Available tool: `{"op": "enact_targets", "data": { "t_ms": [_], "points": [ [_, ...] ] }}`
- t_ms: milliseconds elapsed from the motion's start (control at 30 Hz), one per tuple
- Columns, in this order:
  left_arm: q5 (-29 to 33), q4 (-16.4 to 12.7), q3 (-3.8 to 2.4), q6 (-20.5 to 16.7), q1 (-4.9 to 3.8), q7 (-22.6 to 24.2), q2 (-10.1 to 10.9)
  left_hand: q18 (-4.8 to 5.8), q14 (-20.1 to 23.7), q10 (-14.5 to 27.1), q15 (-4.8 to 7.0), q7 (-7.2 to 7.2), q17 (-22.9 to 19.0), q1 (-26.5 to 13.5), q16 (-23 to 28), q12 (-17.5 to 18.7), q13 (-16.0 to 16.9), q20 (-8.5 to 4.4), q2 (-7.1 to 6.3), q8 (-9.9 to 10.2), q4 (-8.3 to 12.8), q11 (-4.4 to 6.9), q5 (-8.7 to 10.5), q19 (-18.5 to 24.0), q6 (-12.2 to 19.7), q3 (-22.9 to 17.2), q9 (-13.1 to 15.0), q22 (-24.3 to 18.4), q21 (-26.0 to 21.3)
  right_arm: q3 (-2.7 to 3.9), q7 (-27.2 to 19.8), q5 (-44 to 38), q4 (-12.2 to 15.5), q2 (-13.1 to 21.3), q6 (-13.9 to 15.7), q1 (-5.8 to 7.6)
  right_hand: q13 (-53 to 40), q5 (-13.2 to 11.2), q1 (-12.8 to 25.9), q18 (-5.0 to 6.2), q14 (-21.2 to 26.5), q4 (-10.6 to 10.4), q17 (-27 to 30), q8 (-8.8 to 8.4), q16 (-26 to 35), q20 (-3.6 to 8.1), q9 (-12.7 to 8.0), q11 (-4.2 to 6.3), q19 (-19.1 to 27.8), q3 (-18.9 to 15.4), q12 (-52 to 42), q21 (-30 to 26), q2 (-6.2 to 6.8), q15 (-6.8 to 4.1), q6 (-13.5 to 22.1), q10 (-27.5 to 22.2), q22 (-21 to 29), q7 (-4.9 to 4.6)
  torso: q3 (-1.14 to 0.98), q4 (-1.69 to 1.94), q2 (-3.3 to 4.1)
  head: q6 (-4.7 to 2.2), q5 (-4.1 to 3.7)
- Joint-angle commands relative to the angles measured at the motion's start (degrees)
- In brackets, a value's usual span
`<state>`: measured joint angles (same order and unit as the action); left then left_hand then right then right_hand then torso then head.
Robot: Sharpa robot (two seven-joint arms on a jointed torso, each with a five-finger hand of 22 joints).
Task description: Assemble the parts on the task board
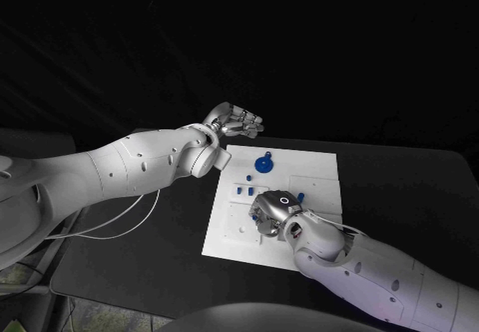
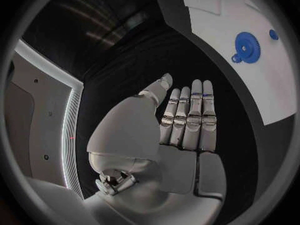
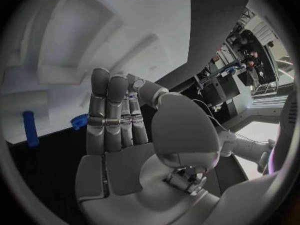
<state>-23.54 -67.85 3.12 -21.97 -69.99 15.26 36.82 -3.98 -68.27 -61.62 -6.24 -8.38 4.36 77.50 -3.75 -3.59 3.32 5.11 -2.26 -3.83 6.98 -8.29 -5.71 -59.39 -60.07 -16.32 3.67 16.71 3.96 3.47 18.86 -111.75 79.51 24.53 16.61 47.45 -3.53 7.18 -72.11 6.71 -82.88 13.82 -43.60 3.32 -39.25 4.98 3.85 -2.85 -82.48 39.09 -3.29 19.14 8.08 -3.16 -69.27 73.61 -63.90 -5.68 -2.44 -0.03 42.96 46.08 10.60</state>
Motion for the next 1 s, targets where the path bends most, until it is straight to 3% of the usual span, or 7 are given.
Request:
{"op": "enact_targets", "data": {
  "t_ms": [33,300,500,667,767,900,1000],
  "points": [
    [0.2,-0.1,-0.04,0.8,-0.09,0.0,-0.1,0.08,0.5,0.5,-0.09,0.04,0.1,0.3,0.2,0.2,0.0,0.10,0.40,-0.2,-0.1,0.12,0.19,-0.5,0.5,0.4,-0.1,0.0,0.1,-0.18,-0.1,1.6,-0.2,0.2,-0.4,-0.26,0.1,0.8,0.1,1.61,0.1,0.1,0.1,0.19,0.2,-0.78,-0.1,-0.65,0.1,0.4,-0.1,-0.4,1.03,0.48,2.4,-1.9,-0.4,-0.60,-0.08,-0.01,-0.03,-0.02,0.03],
    [0.2,-0.2,-0.04,0.8,-0.10,-0.3,0.1,0.06,0.5,0.6,-0.11,-0.01,0.1,0.3,0.2,0.2,0.0,0.12,0.39,-0.2,-0.1,0.09,0.19,-0.5,0.7,0.4,-0.1,-0.3,0.1,-0.20,-0.4,1.6,0.1,0.8,1.8,-0.26,0.1,2.2,-2.9,2.98,1.0,2.1,1.3,0.26,1.1,-2.02,-0.2,-2.40,1.1,-2.2,-0.2,-0.5,4.72,1.52,7.8,-9.4,-2.0,-1.03,-0.14,-0.06,-0.03,-0.09,-0.06],
    [0.2,-0.2,-0.04,0.9,-0.10,-0.5,0.4,0.06,0.6,0.6,-0.13,-0.03,0.1,0.3,0.2,0.2,0.0,0.14,0.41,-0.2,-0.2,0.07,0.21,-0.5,0.7,0.4,-0.1,-0.4,0.1,-0.19,-0.5,1.6,1.6,2.0,3.3,-0.26,0.2,5.3,-4.5,3.11,0.7,1.8,3.4,0.25,1.7,-2.54,-0.2,-2.86,0.6,-9.5,-0.2,-2.4,4.63,1.78,9.3,-12.2,-1.1,-0.84,-0.18,-0.09,-0.03,-0.11,-0.05],
    [0.2,-0.3,-0.04,1.0,-0.10,-0.6,0.8,0.06,0.6,0.6,-0.13,-0.03,0.1,0.3,0.2,0.2,0.0,0.14,0.41,-0.2,-0.2,0.07,0.21,-0.5,0.7,0.4,-0.1,-0.4,0.1,0.01,-0.5,1.9,4.4,3.9,5.1,-0.26,0.2,5.3,-4.4,3.02,0.7,1.4,4.3,0.28,1.2,-2.58,-0.2,-2.80,-0.4,-11.0,-0.2,-4.1,4.53,1.81,8.9,-12.0,-0.3,-0.87,-0.15,-0.08,-0.05,-0.35,-0.22],
    [0.2,-0.3,-0.04,1.0,-0.10,-0.6,1.0,0.06,0.6,0.6,-0.13,-0.03,0.1,0.3,0.2,0.2,0.0,0.14,0.41,-0.2,-0.2,0.07,0.21,-0.5,0.7,0.4,-0.1,-0.4,0.1,0.78,-0.5,2.4,6.3,5.4,5.9,-0.25,0.2,5.2,-4.0,2.96,0.7,1.1,4.4,0.24,0.9,-2.48,-0.2,-2.68,-0.8,-10.3,-0.1,-4.5,4.56,1.73,8.5,-11.3,-0.3,-0.89,-0.18,-0.09,-0.04,-0.48,-0.33],
    [0.2,-0.4,-0.03,1.1,-0.10,-0.3,1.3,0.04,0.5,0.5,-0.09,0.00,0.1,0.4,0.2,0.1,0.0,0.12,0.42,-0.3,-0.3,0.11,0.17,-0.6,0.7,0.5,0.0,-0.6,0.2,2.62,-0.5,3.6,8.6,7.5,6.2,-0.24,0.2,4.8,-2.6,2.79,0.5,0.4,4.3,0.24,0.3,-2.29,-0.2,-2.31,-1.3,-8.3,-0.1,-4.9,4.70,1.53,7.8,-9.1,-0.5,-0.91,-0.14,-0.16,-0.05,-0.89,-0.65],
    [0.2,-0.5,-0.03,1.2,-0.10,0.1,1.6,0.05,0.4,0.4,-0.06,0.05,0.2,0.4,0.2,0.1,0.0,0.10,0.42,-0.3,-0.2,0.15,0.19,-0.6,0.5,0.5,0.0,-0.6,0.2,4.71,-0.3,4.6,10.4,9.6,5.9,-0.23,0.2,4.7,-1.5,2.54,0.3,-0.5,4.0,0.27,-0.2,-2.17,-0.2,-2.06,-1.8,-7.0,-0.1,-5.2,4.89,1.46,7.3,-8.0,-0.4,-0.92,-0.11,-0.19,-0.04,-1.05,-0.77]
  ]
}}
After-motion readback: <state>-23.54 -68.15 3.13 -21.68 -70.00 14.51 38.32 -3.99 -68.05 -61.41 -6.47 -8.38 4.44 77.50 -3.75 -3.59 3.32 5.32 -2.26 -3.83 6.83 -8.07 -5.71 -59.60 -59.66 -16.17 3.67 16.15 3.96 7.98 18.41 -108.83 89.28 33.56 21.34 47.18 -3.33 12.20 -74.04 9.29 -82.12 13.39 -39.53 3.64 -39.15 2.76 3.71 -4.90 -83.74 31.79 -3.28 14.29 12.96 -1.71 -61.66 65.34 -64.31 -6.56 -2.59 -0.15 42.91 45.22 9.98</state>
